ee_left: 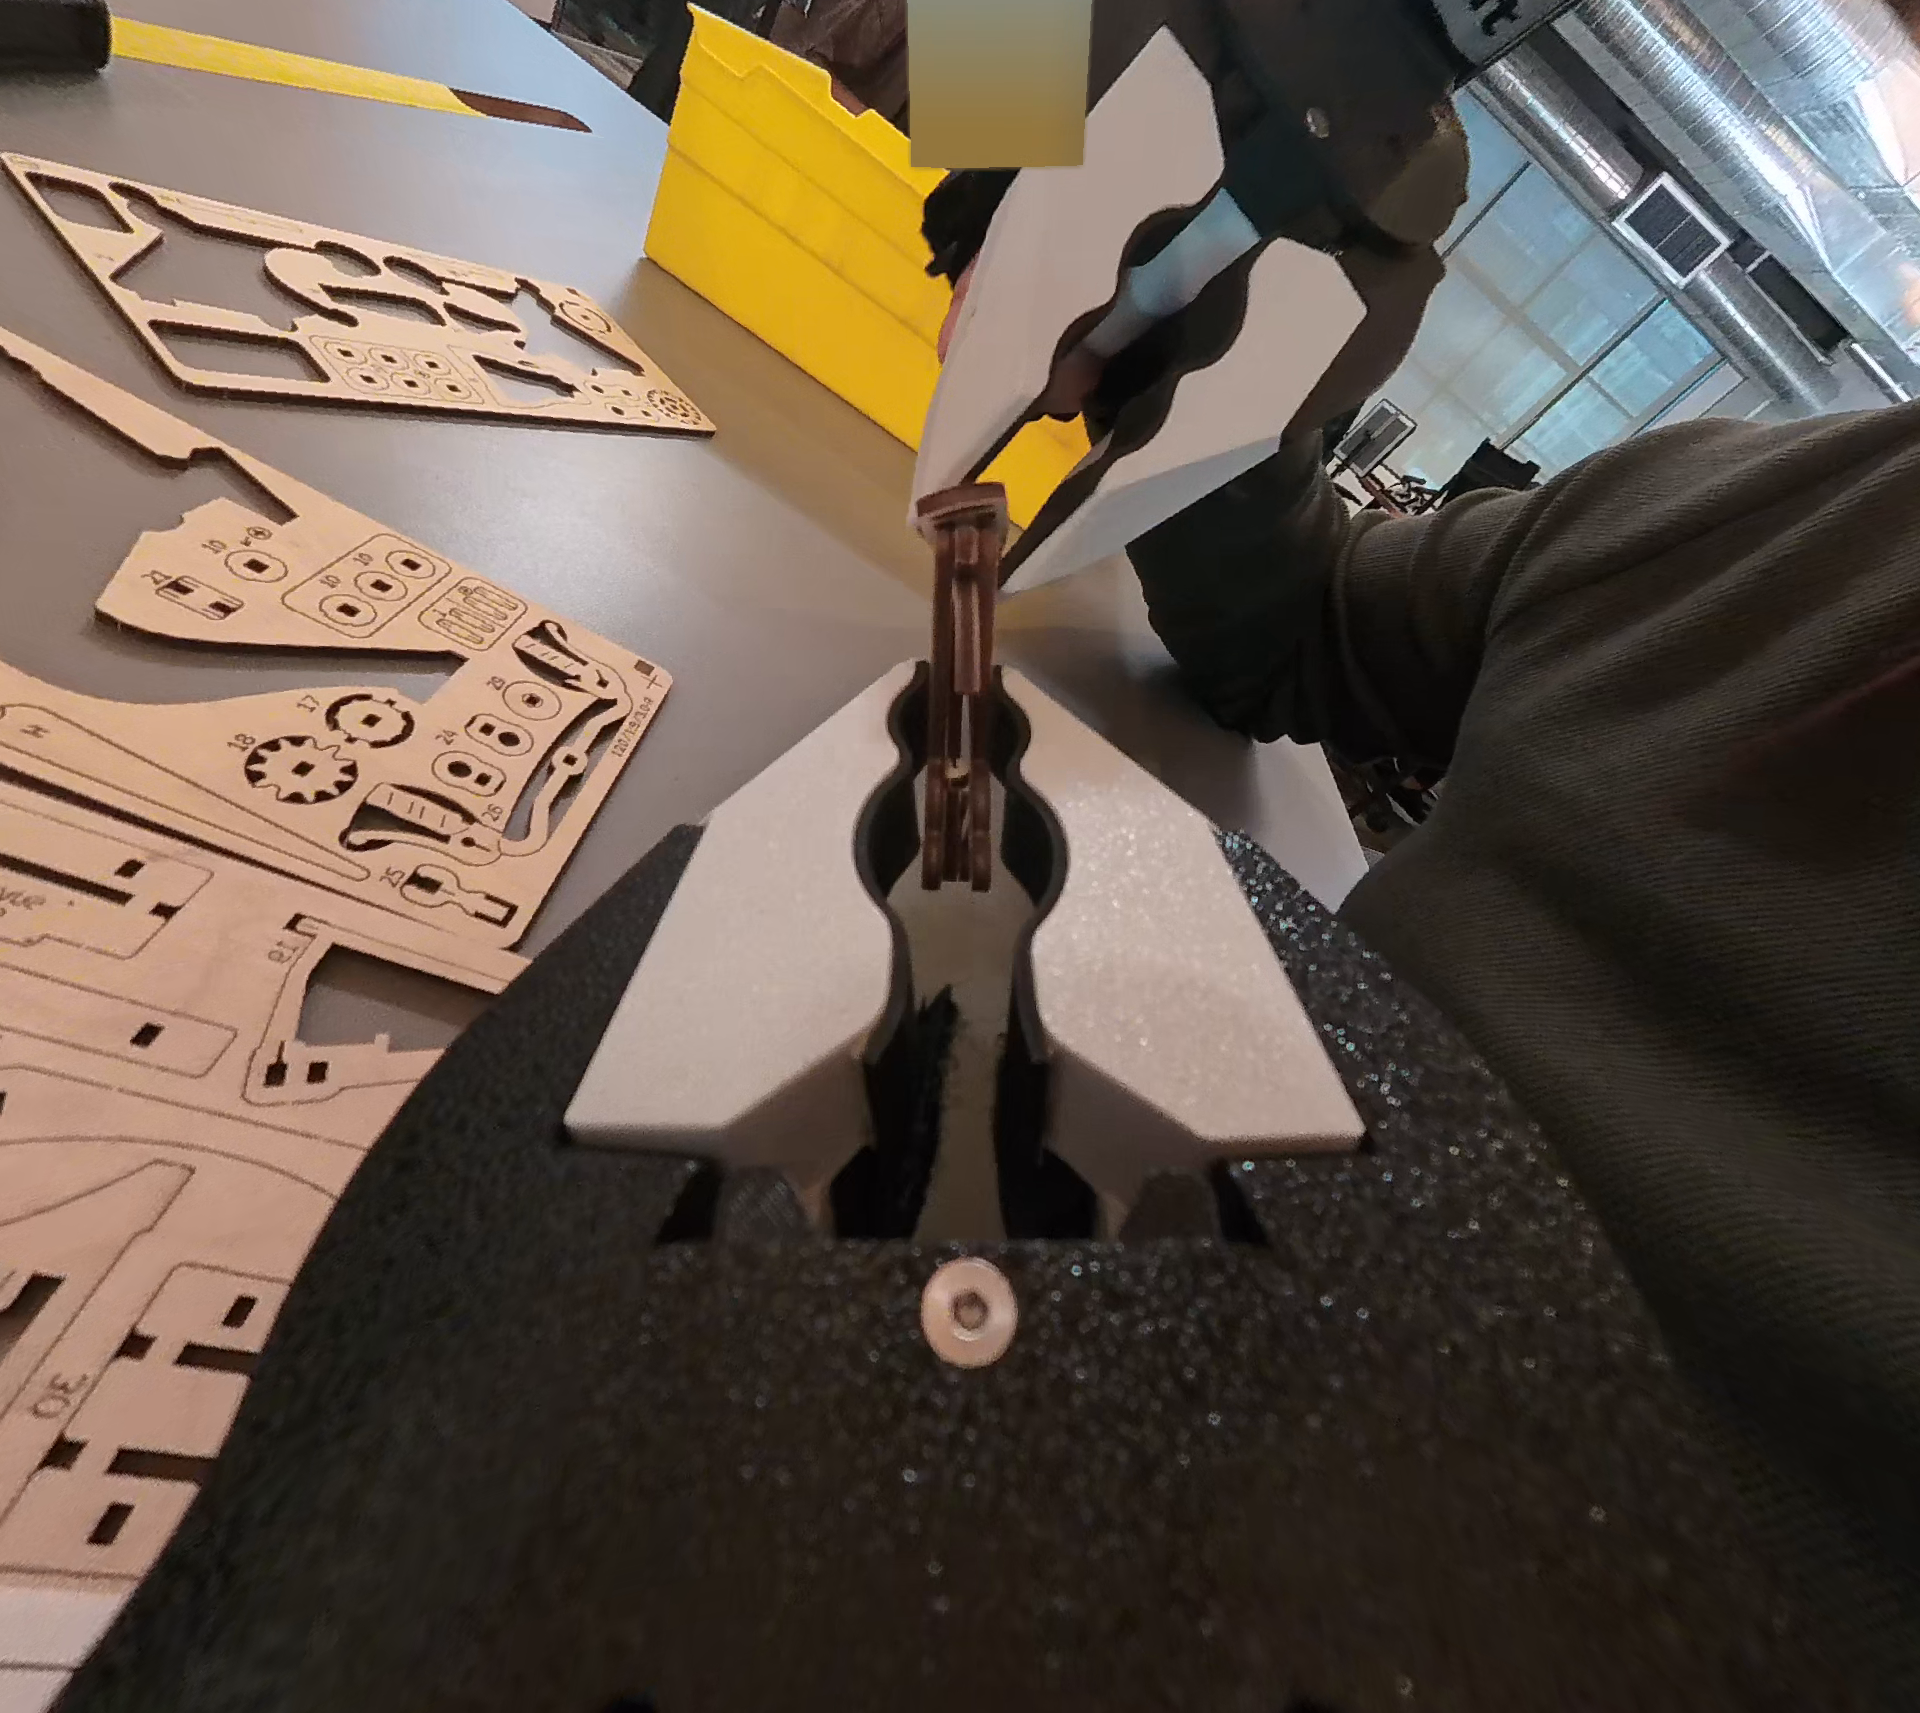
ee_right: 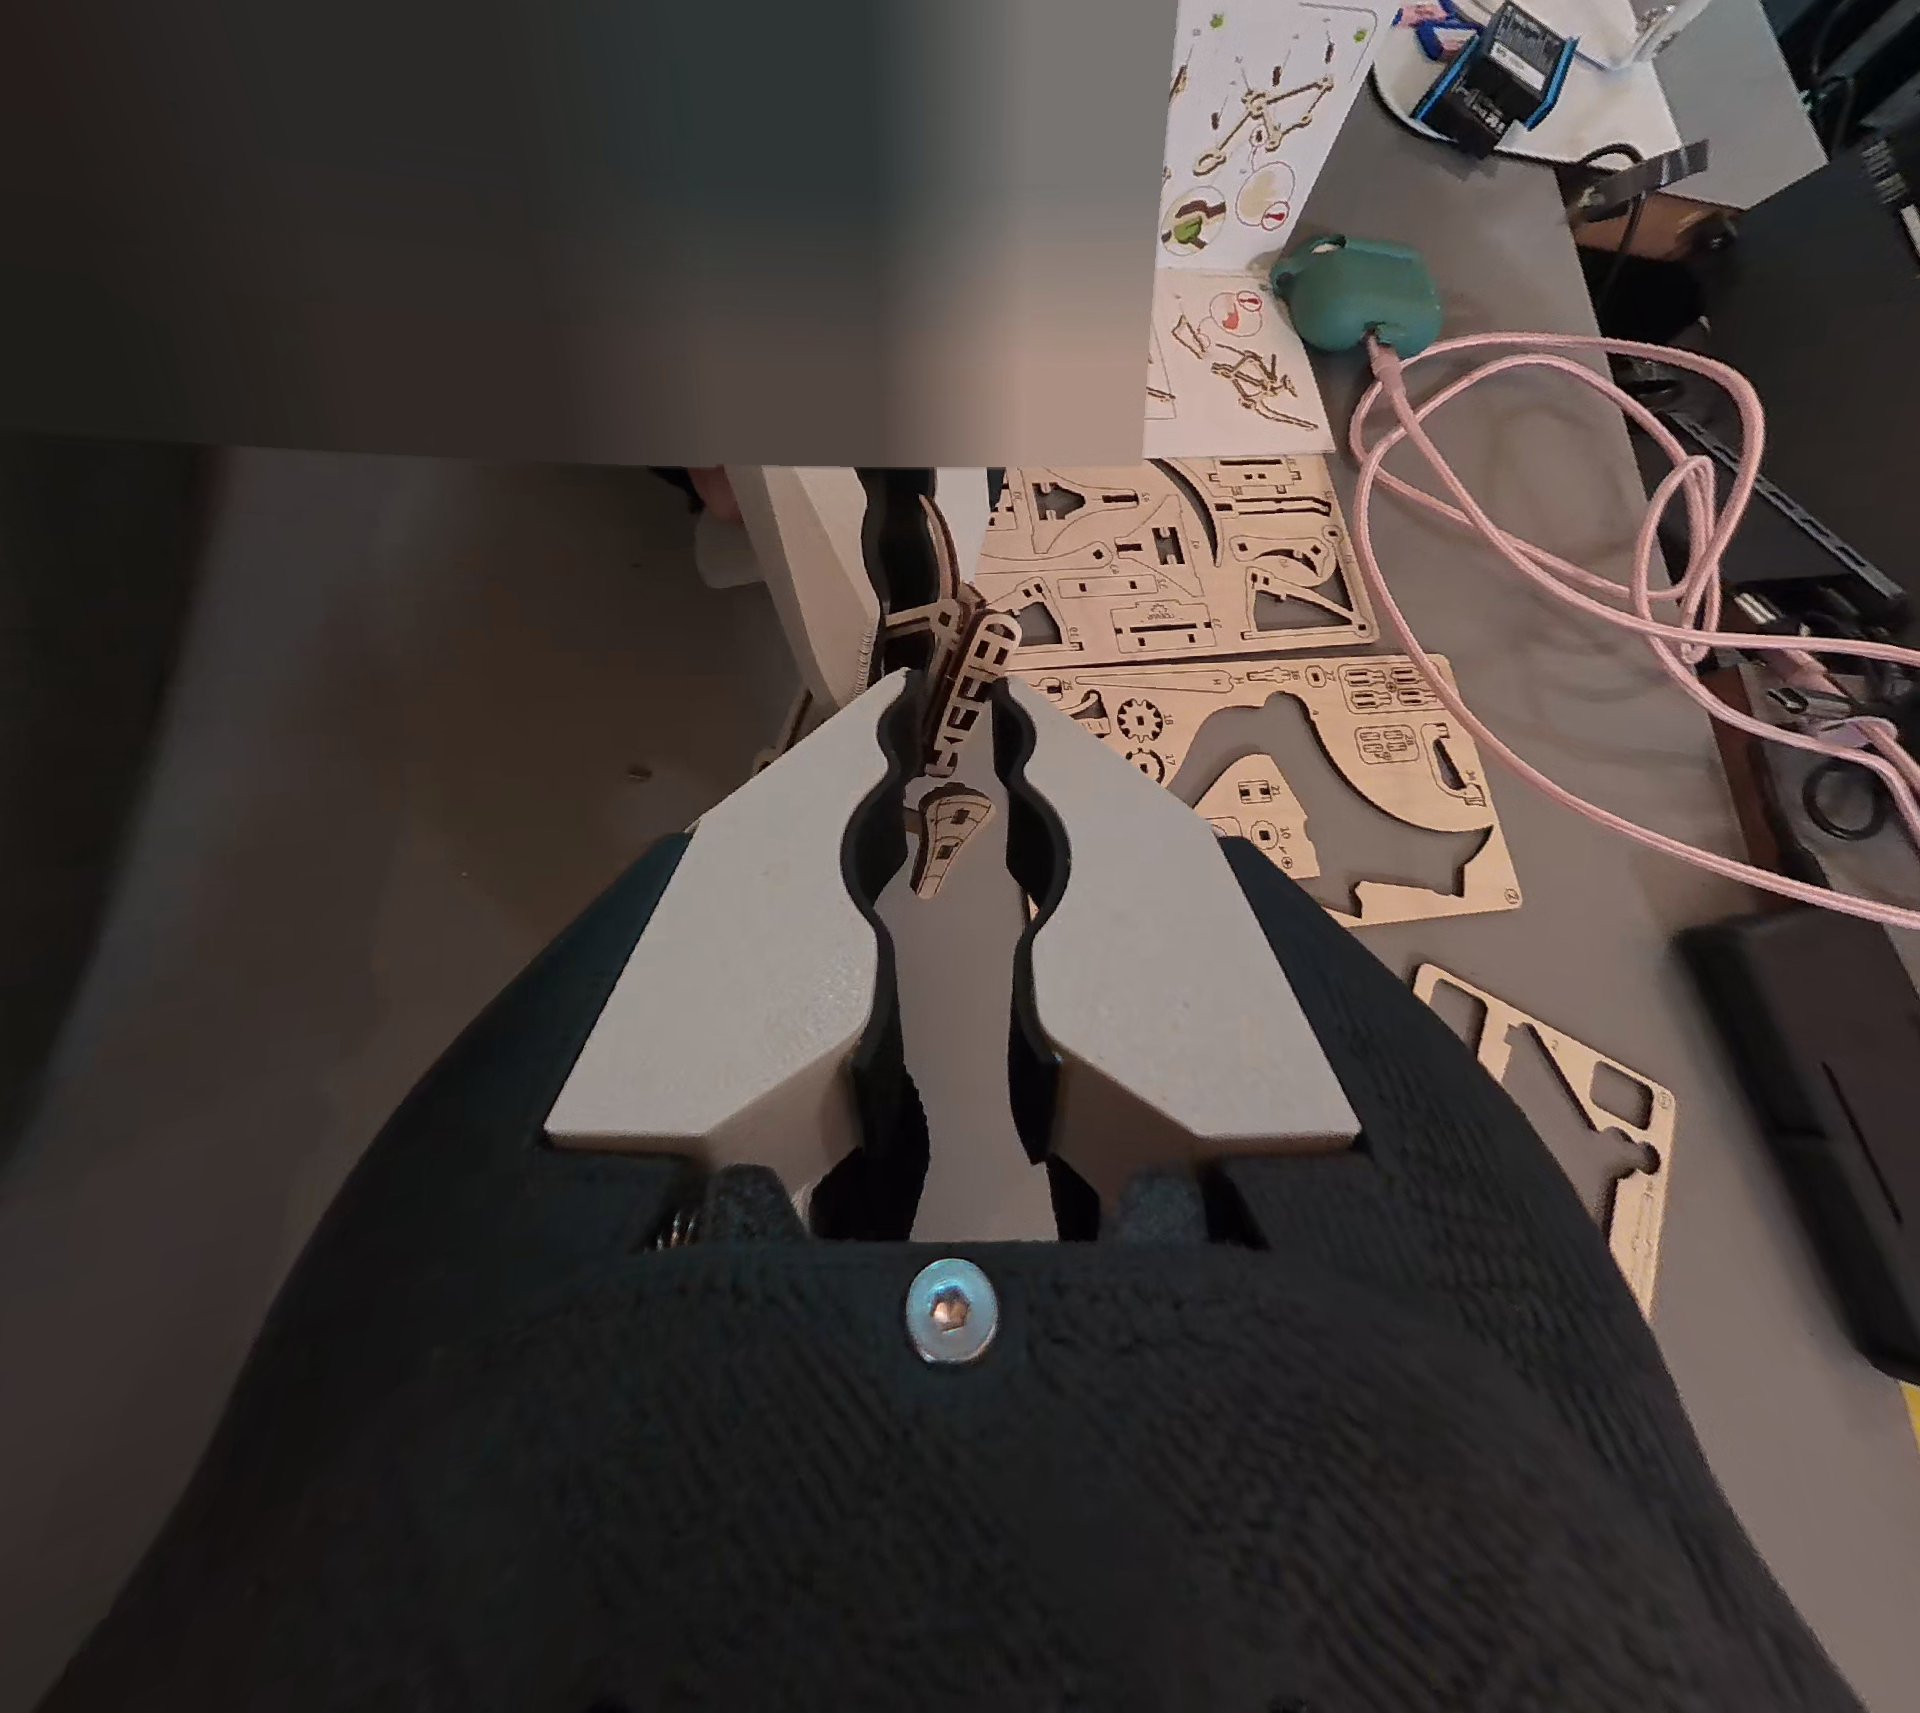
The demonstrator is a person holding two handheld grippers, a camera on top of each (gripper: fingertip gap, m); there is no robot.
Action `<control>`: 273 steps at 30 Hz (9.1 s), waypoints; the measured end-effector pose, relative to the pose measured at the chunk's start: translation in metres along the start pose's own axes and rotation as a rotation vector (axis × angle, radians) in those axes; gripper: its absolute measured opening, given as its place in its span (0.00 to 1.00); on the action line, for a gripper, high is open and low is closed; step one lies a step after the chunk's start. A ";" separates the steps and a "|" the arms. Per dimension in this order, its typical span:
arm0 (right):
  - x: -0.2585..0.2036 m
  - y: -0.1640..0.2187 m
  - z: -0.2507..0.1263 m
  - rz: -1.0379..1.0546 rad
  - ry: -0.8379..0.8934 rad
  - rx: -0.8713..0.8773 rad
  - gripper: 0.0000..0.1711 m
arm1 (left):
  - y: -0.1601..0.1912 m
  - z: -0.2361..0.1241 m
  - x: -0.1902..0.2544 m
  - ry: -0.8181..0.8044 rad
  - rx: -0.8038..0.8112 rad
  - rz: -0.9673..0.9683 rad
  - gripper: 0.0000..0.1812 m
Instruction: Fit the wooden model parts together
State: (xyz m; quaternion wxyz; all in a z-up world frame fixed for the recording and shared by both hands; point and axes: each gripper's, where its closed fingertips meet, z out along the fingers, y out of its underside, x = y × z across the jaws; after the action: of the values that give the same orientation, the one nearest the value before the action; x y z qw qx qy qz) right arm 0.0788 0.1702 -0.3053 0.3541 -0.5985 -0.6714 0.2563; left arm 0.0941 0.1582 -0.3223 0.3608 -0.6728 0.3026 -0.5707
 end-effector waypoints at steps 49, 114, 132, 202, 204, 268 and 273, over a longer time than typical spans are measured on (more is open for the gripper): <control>-0.050 0.115 -0.017 0.579 -0.380 -0.418 0.08 | -0.007 -0.009 0.025 0.041 0.059 0.020 0.03; -0.023 0.096 -0.075 0.553 0.029 0.161 0.04 | 0.023 0.075 0.000 0.262 -0.526 0.443 0.07; -0.035 0.093 -0.058 0.462 0.098 0.026 0.04 | 0.047 0.072 -0.005 0.317 -0.669 0.512 0.11; -0.036 0.094 -0.054 0.400 0.172 -0.081 0.04 | 0.054 0.076 -0.009 0.334 -0.772 0.632 0.04; -0.036 0.094 -0.054 0.405 0.170 -0.077 0.05 | 0.055 0.076 -0.010 0.324 -0.776 0.637 0.04; -0.043 0.116 -0.025 0.385 0.088 -0.076 0.04 | 0.053 0.067 -0.007 0.224 -0.890 0.582 0.17; -0.043 0.116 -0.025 0.371 0.090 -0.081 0.05 | 0.061 0.072 -0.010 0.236 -0.894 0.600 0.05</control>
State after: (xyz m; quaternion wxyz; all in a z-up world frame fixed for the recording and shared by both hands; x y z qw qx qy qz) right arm 0.1714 0.1436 -0.3861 0.3059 -0.7366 -0.5428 0.2630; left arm 0.1639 0.1425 -0.3846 0.1505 -0.5763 0.7322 -0.3303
